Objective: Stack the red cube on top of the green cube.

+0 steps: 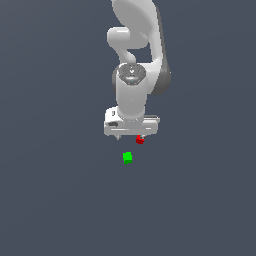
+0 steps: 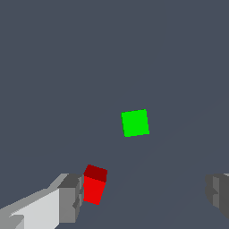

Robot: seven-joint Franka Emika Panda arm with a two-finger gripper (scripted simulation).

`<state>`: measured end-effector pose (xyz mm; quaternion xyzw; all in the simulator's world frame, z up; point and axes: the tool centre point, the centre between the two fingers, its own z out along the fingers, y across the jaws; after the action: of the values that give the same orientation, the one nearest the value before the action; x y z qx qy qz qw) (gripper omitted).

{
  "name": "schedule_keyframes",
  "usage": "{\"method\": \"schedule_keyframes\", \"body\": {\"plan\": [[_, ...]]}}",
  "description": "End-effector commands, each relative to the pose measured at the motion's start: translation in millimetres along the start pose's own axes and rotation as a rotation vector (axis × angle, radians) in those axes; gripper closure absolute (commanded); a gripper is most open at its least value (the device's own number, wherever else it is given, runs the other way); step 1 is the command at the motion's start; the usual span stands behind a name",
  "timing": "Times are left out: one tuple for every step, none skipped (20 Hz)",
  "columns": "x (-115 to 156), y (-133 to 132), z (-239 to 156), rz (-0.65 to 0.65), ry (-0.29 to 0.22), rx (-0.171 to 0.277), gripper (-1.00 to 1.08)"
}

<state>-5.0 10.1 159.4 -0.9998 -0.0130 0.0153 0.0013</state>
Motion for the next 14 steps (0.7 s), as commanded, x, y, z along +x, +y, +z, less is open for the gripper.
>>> {"method": "schedule_keyframes", "body": {"plan": [[0,0,0,0.0,0.0,0.0,-0.92],[0,0,0,0.0,0.0,0.0,-0.92],[-1,0,1,0.002,0.0,0.0,-0.92],[-1,-1,1,0.004,0.0,0.0,-0.92],[-2,-1,2,0.007,0.001,0.0,-0.92],[-4,-2,3,0.012,0.001,0.0,-0.92],[-5,-2,5,0.017,0.002,0.0,-0.92],[-7,-3,7,0.023,0.002,0.0,-0.92],[-9,-4,9,0.03,0.003,0.0,-0.92],[-12,-6,11,0.039,0.004,0.0,-0.92],[-15,-7,14,0.048,0.005,0.0,-0.92],[-18,-9,17,0.059,0.006,0.0,-0.92],[-21,-11,20,0.07,0.007,0.001,-0.92],[-25,-13,24,0.083,0.008,0.001,-0.92]]}}
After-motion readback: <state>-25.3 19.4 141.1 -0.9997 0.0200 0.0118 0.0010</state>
